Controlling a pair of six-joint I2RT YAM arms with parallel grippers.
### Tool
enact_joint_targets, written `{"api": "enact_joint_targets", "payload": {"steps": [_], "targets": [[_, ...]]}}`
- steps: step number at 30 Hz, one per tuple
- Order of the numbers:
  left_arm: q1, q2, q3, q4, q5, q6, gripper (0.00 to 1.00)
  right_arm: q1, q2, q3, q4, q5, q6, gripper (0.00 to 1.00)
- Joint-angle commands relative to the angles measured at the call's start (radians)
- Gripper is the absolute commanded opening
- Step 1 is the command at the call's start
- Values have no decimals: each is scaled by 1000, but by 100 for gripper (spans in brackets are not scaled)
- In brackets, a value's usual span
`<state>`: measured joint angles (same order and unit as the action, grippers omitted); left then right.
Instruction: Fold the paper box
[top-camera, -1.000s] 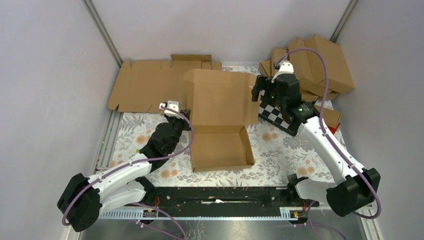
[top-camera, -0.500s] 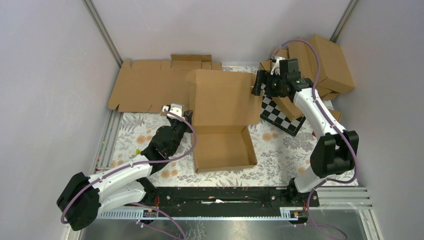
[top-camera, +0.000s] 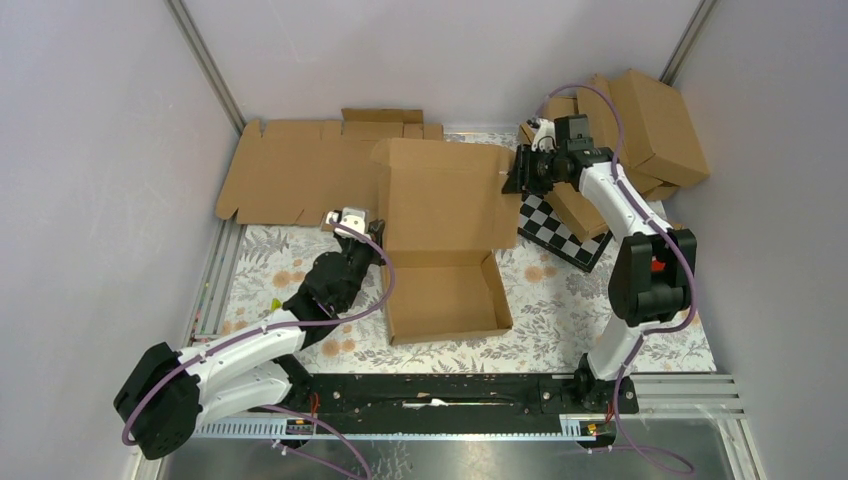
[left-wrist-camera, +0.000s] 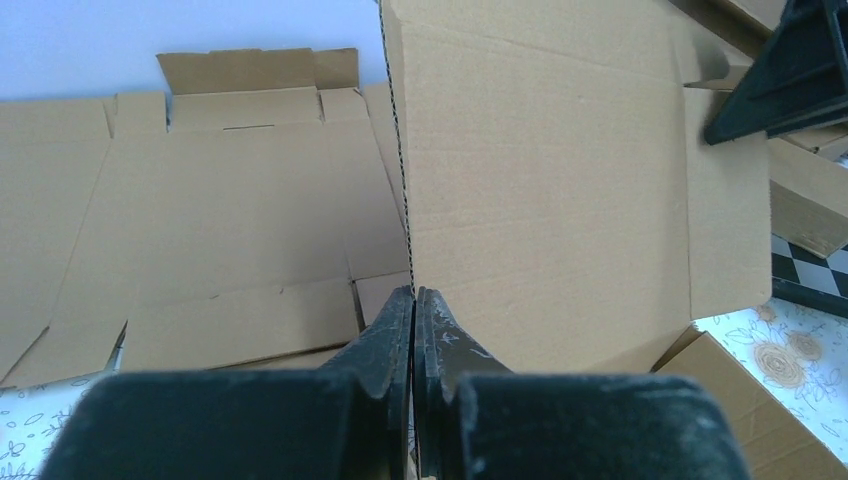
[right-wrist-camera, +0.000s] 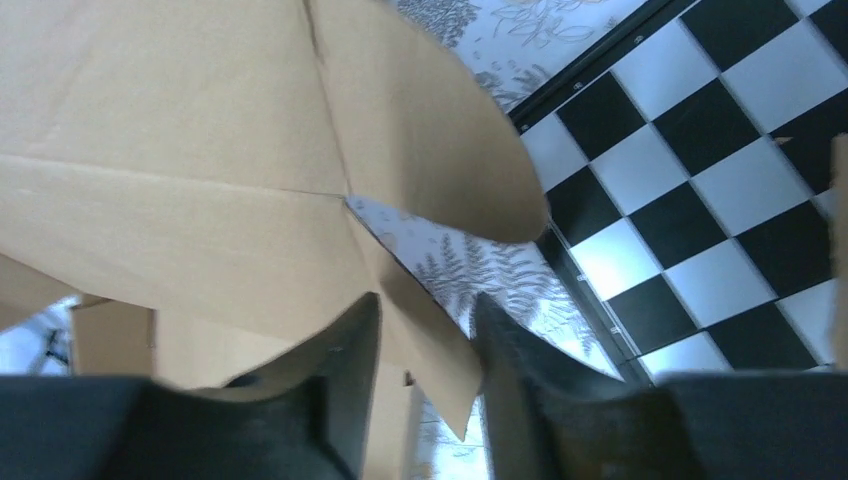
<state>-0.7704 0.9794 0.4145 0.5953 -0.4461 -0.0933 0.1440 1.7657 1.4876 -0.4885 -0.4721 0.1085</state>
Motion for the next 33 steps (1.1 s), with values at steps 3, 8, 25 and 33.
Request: {"api": "enact_joint_targets", "payload": {"steps": [3,8,25,33], "targets": [[-3,8,4,74,-13,-1,0,16,-52,17,14,-50,-15,5],[11,-10,60,-77,-54,-122,33,26,-215,-152,198,35,-30,0],[567,214,575,-684,909,-250,99,104,-575,-565,676,152,-141,0],[568,321,660,-711,1034,-178,93,104,-568,-533,630,164,-155,0]]}}
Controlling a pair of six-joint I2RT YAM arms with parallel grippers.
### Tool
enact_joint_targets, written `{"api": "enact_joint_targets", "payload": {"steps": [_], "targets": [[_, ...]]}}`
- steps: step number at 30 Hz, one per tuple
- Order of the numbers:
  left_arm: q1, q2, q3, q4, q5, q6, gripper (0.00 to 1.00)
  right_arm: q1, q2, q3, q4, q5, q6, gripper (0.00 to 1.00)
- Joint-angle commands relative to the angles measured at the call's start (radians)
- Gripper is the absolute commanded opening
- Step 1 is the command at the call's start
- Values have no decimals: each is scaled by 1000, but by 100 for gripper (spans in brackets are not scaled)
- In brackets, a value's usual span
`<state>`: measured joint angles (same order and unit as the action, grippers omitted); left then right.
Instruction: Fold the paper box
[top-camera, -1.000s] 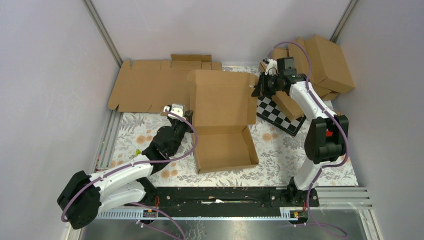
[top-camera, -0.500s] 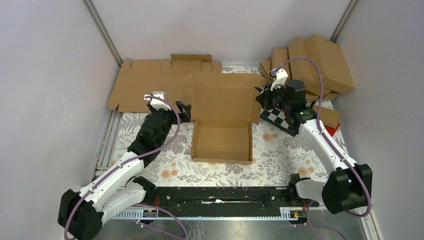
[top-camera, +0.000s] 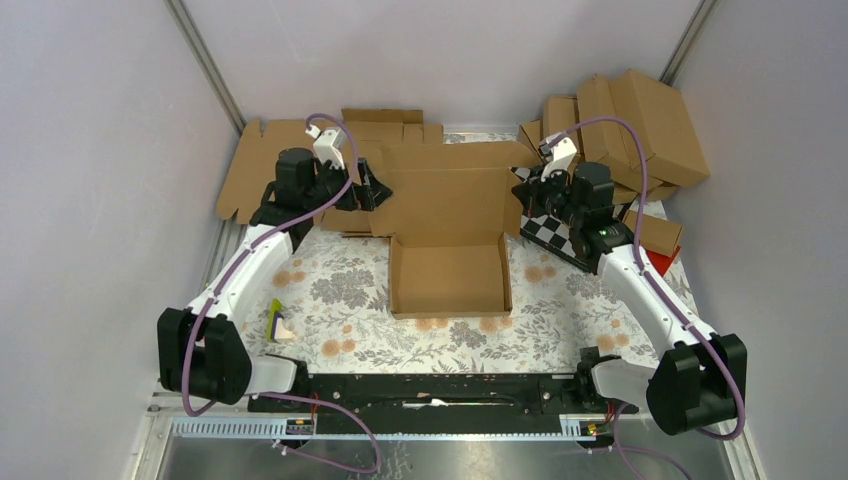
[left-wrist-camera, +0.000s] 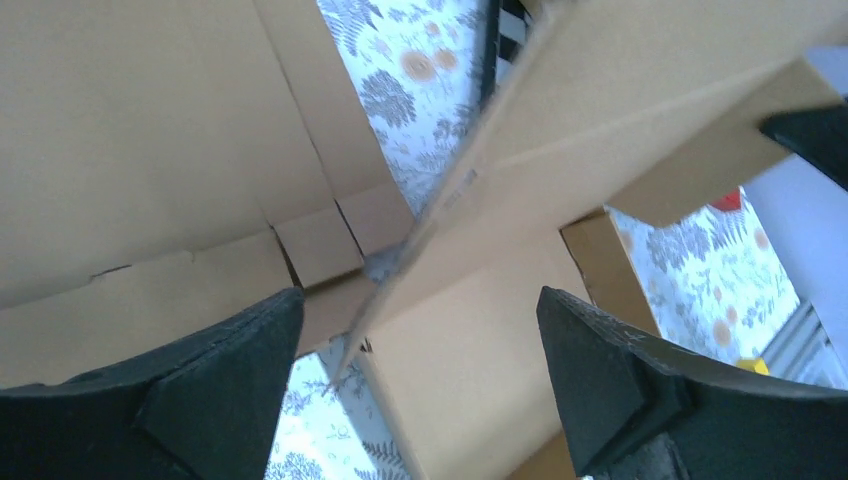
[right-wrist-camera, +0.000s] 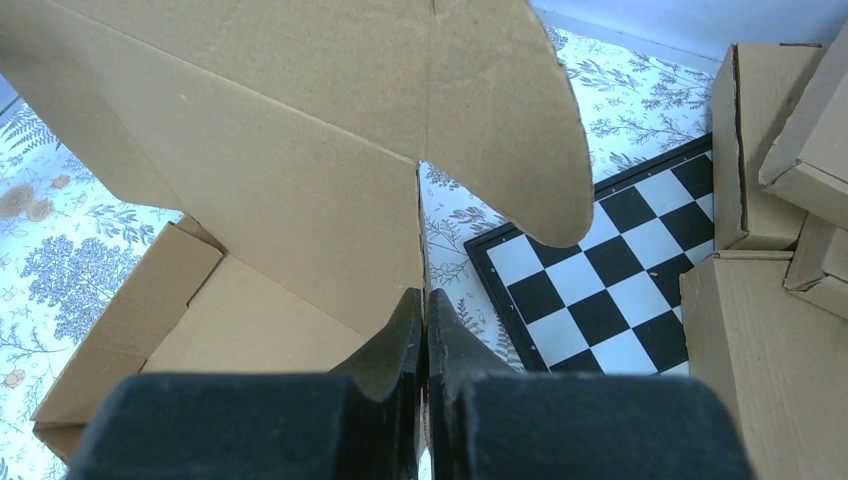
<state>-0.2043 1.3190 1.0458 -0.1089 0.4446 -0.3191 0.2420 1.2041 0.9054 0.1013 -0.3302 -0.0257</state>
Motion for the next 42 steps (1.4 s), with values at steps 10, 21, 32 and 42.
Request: {"api": "enact_joint_targets", "payload": {"steps": [10,21,32,42], "targets": [[-49,-16,52,-11,51,98,15,13,1,71,18,49,14,0],[-246,-127,-54,229,-323,73,0,159,11,177,-142,543,279,0],[-613,-244,-410,685,-772,71,0,355,-172,-165,153,701,347,0],[-827,-245,-555,777,-972,69,0,371,-392,-422,156,673,382,0]]}}
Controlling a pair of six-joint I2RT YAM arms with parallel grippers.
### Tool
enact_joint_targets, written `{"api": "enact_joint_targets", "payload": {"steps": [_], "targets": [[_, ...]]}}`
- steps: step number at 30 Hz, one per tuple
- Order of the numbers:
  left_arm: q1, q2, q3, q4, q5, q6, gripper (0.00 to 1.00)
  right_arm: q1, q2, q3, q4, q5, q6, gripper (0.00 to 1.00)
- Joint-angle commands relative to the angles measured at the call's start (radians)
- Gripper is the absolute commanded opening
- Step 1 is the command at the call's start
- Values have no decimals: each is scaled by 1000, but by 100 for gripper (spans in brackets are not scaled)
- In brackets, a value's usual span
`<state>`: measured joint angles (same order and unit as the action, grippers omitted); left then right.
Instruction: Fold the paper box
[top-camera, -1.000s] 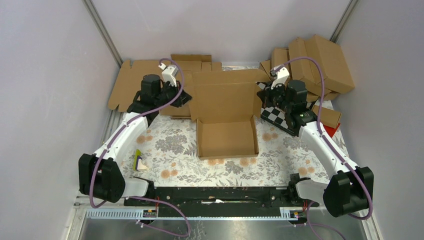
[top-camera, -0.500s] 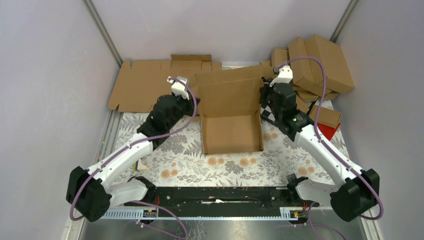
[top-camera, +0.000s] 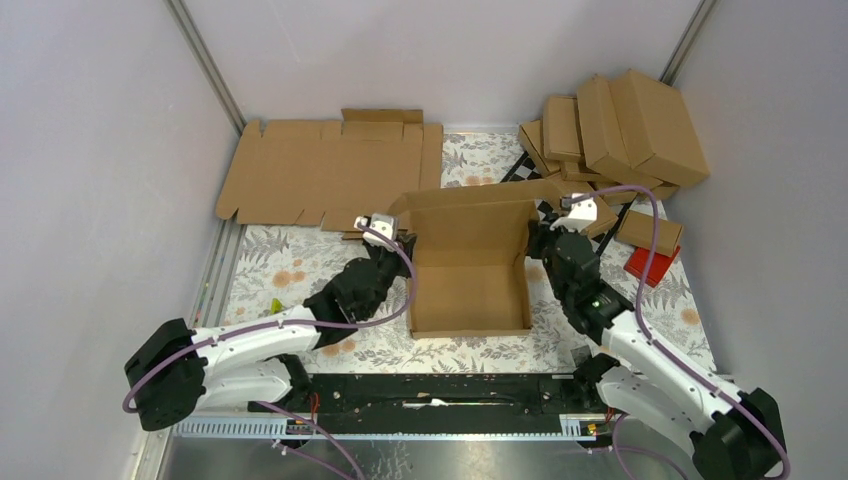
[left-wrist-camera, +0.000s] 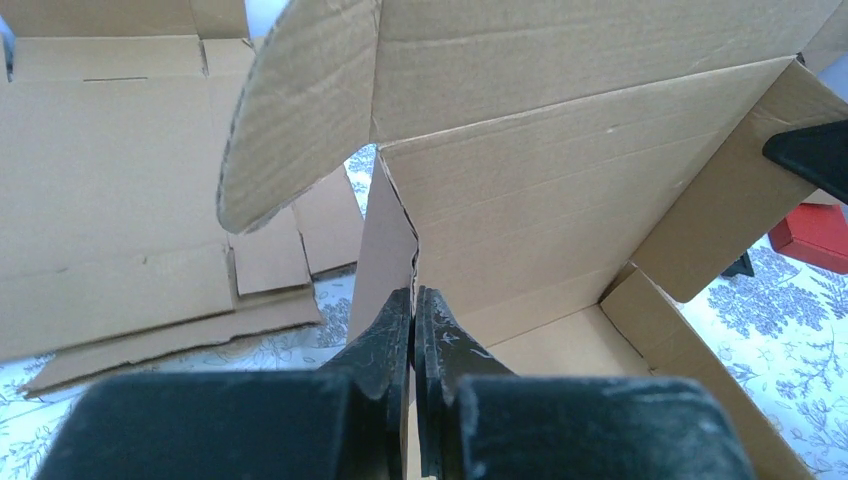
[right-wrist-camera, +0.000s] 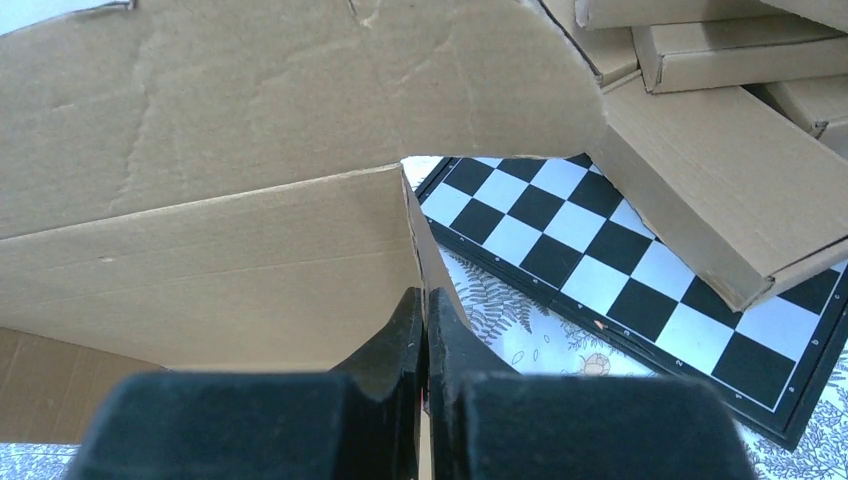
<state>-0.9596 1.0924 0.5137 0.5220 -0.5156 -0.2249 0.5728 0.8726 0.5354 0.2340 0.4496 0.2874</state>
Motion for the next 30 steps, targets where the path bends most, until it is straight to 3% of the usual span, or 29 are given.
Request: {"api": "enact_joint_targets", "payload": {"steps": [1,17,19,22,24,26,30], "targets": [[-83,-27,-33,146,-16,-30,0,40,-81,-68,12,-112,72,1],[-212,-104,-122,-39,-27,-125,0,41,-201,-132,-216,-215,177,13],[-219,-107,-122,-50,-30,-127,0,40,-208,-121,-255,-215,184,27],[-223,-107,-103,-96,-25,-124,0,42,-246,-92,-339,-197,207,67],[-234,-101,-82,-150,-45,-119,0,42,-265,-52,-408,-213,206,87],[-252,-94,-61,-203,-74,-118,0,40,-273,-3,-502,-254,203,98],[-290,-78,-58,-226,-111,-117,0,40,-281,104,-673,-324,218,100]]}}
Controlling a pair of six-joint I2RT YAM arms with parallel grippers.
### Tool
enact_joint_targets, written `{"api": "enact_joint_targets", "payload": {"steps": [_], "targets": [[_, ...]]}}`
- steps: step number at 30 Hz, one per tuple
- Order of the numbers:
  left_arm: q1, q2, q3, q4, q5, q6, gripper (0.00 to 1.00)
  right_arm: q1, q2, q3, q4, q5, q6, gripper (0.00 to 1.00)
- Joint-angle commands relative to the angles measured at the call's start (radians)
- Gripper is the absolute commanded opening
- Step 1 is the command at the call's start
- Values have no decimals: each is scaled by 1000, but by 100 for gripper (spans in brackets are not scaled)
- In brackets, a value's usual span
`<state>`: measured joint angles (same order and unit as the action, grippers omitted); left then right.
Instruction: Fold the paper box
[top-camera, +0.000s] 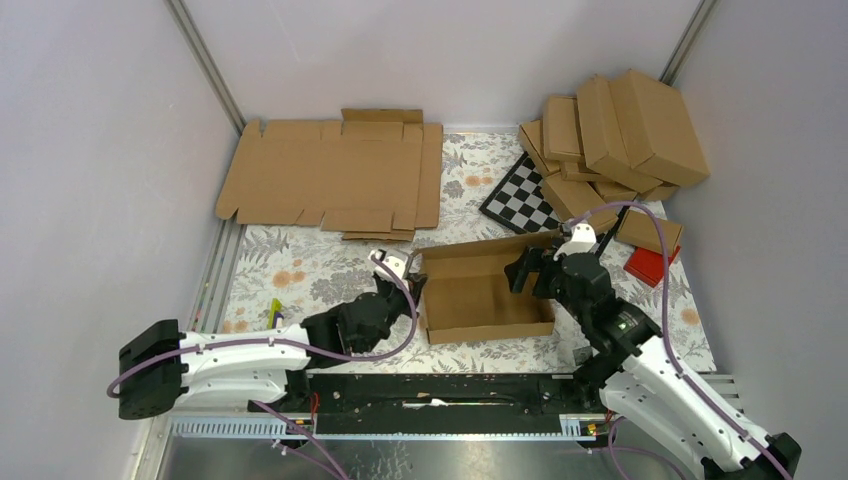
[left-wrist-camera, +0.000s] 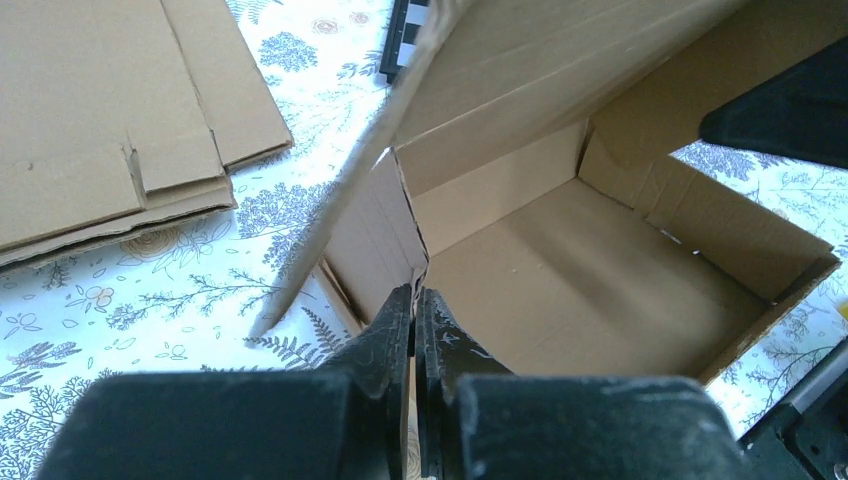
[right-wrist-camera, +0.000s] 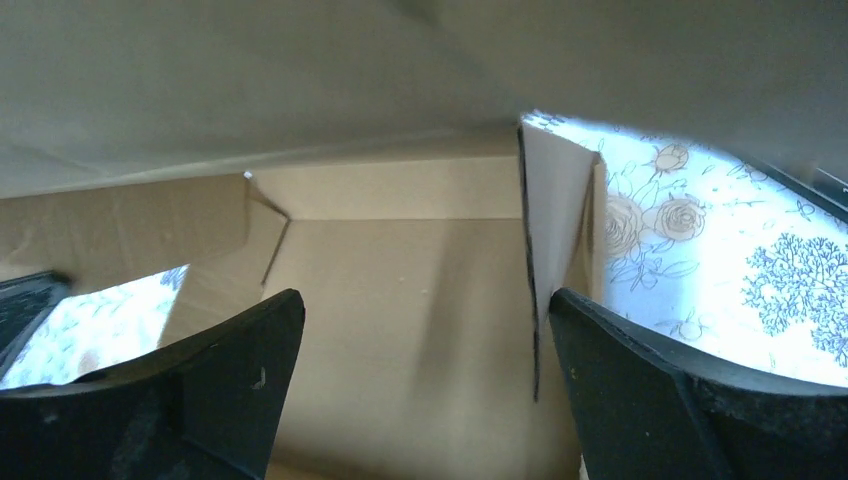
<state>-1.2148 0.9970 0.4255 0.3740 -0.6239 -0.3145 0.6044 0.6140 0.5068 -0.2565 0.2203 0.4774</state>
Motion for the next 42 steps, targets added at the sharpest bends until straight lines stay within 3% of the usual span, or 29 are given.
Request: {"api": "enact_joint_targets", "payload": {"steps": [1,7,11,21,26,34,37,38,39,42], "targets": [[-39,22,29,-78,-5,-30,0,8,-26,157,-219,-100,30,100],[-49,58,34,-78,-18,-24,0,9,-23,336,-413,-111,27,100],[-52,70,35,-70,-17,-18,0,9,-15,437,-506,-40,-2,100],[-54,60,40,-90,-23,5,0,9,-62,520,-587,216,4,100],[-54,63,47,-85,-6,8,0,9,-61,649,-590,236,-132,100],[-60,115,94,-78,28,25,0,10,-26,729,-603,142,-233,100],[-61,133,111,-81,52,35,0,10,17,694,-613,-33,-247,99],[-61,65,115,-81,59,35,0,9,39,678,-621,-97,-251,99],[-61,129,116,-81,69,34,0,9,59,662,-626,-162,-262,99],[-62,132,101,-67,103,32,0,8,98,592,-622,-337,-286,99]]}}
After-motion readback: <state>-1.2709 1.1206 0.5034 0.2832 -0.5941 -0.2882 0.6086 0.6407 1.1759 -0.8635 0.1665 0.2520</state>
